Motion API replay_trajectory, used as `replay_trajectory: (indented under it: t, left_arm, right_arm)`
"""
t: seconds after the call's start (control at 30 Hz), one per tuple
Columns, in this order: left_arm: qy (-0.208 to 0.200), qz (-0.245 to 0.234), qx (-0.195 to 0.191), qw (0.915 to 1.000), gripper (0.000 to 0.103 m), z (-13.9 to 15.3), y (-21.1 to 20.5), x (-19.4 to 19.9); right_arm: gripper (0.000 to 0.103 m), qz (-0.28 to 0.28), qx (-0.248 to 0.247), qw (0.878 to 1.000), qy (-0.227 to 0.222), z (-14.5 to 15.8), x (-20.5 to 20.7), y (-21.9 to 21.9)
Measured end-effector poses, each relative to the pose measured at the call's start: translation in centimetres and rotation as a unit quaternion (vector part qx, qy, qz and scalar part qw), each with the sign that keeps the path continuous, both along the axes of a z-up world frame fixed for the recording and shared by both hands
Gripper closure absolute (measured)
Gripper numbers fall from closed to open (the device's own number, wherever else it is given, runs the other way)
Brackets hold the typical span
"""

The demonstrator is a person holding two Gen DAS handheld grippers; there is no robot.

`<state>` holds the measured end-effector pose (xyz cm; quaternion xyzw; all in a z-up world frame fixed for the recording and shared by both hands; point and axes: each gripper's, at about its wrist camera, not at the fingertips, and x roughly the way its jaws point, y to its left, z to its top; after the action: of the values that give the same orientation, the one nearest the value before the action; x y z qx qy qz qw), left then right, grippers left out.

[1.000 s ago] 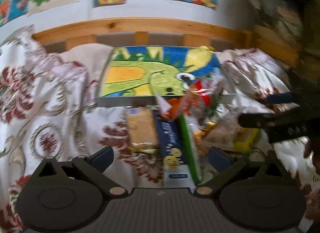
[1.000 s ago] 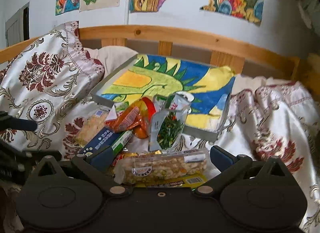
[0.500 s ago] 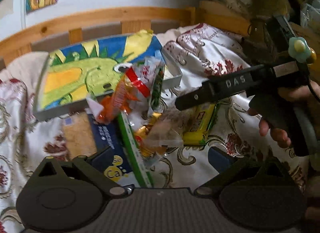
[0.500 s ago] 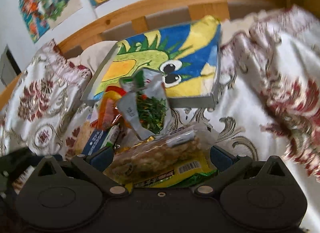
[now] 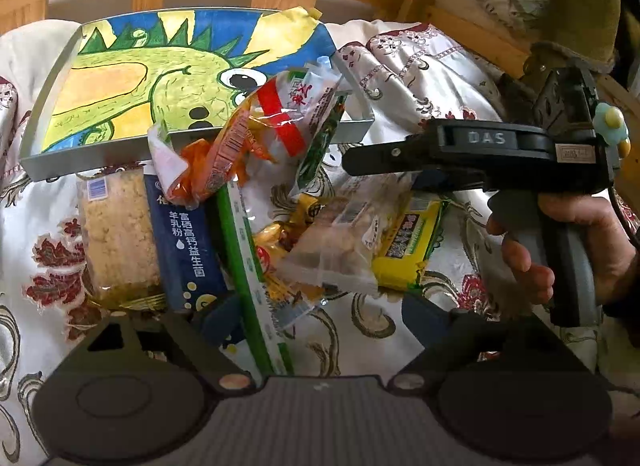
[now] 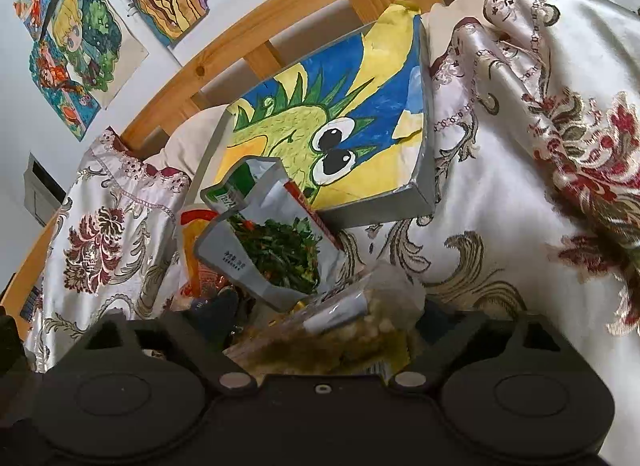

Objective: Organize snacks
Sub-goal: 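Lower the right tool onto the clear nut bag while the left tool approaches the green tube, then close the left tool on the green tube while the right tool grips the nut bag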

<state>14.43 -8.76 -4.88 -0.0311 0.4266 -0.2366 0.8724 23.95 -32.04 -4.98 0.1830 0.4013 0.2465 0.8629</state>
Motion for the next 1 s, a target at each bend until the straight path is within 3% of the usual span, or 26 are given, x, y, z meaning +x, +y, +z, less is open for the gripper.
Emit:
replay_trajectory:
  t: [0.07,0.13,0.2,0.67,0.77,0.9,1.0]
  left_arm:
    - [0.003,0.006,-0.002,1.0000,0.016,0.1,0.2,0.0]
    - [0.007,0.015,-0.010,0.9998,0.019,0.1,0.5,-0.1]
    - [0.010,0.022,-0.016,0.9996,0.021,0.1,0.8,-0.2]
    - [0.029,0.067,-0.038,0.9966,0.045,-0.3,2.1,-0.7]
    - [0.034,0.079,-0.036,0.9957,0.047,-0.4,1.9,-0.3]
    - [0.046,0.097,-0.032,0.9937,0.052,-0.7,1.5,0.5]
    - [0.064,0.121,-0.039,0.9898,0.066,-1.3,1.7,0.9]
  right_arm:
    - [0.027,0.000,-0.004,1.000,-0.002,-0.1,0.1,0.0]
    - [0.041,-0.001,-0.005,1.000,-0.001,-0.1,0.1,-0.2]
    - [0.045,-0.001,-0.006,1.000,0.005,0.0,0.2,-0.3]
    - [0.054,-0.029,-0.013,0.999,-0.036,1.0,-0.3,-1.4]
    - [0.053,-0.030,-0.012,0.999,-0.021,0.7,-0.1,-1.4]
    - [0.033,-0.025,-0.005,1.000,0.008,-0.1,0.1,-1.5]
    - [0.020,-0.013,-0.004,1.000,0.006,0.2,-0.1,-1.2]
